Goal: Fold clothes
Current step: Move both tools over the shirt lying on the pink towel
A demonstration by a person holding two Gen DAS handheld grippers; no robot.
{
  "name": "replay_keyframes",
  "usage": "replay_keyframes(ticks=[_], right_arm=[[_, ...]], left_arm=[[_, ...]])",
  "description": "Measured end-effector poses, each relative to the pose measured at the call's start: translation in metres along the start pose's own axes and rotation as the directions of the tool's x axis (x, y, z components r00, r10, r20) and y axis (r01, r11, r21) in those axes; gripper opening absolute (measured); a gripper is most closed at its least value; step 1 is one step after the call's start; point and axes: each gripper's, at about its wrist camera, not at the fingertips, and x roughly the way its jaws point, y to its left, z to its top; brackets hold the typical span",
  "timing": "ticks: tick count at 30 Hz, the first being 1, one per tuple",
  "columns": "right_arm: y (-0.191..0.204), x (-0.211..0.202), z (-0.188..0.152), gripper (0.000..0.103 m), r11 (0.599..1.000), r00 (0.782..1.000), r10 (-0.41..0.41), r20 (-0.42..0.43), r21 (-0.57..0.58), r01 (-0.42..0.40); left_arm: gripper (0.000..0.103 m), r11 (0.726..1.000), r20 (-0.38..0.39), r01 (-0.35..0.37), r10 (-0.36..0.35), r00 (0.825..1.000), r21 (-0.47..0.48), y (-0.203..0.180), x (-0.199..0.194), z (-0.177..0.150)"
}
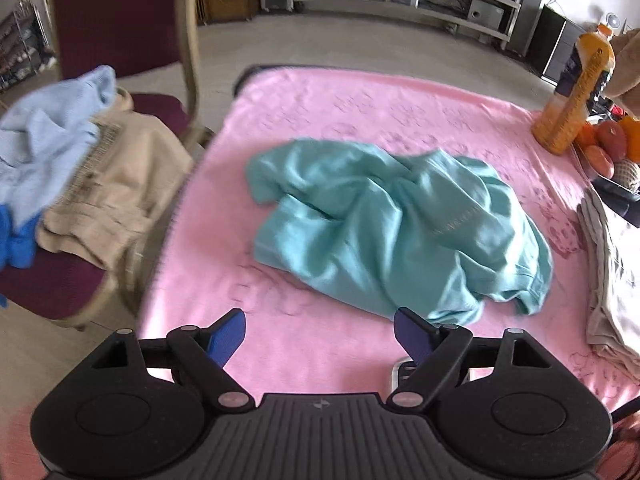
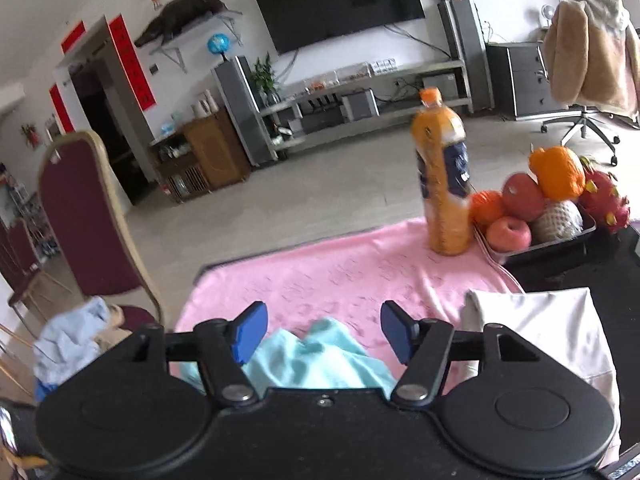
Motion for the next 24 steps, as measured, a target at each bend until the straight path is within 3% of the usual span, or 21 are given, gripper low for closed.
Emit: replay_keyframes(ticks=[3, 14, 20, 22, 24], right_arm=[[-0.014, 0.020, -0.016, 0.062, 1.000, 0.999, -0.021, -0.029, 0.004, 0.022], [-0.044, 0.078, -0.044, 0.062, 0.993, 0.991, 0.017, -0.130, 0.119, -0.001], [-0.058, 0.104, -0.055, 0.064, 0.981, 0.979, 0.057, -0.197, 0.193, -0.019], [-0.063, 0.112, -0.059, 0.056, 0.976, 0.973, 0.072, -0.219, 0.218, -0.023], [-0.067, 0.123, -0.062, 0.031, 0.972, 0.965, 0.076, -0.250, 0.235, -0.015]], left_arm=[[0.069, 1.000, -0.013, -0.015, 0.015, 1.000, -0.019, -0.008, 0.011, 0.004], [0.058, 0.998, -0.081, -0.043, 0.040, 0.996, -0.038, -0.011, 0.037, 0.006], [0.058, 0.982, -0.077, -0.008, -0.006, 0.997, -0.188, 0.016, 0.048, 0.005], [0.058, 0.965, -0.082, 0.015, -0.038, 0.996, -0.260, 0.027, 0.054, 0.006], [0.059, 0.958, -0.092, 0.033, -0.062, 0.994, -0.285, 0.031, 0.061, 0.006]])
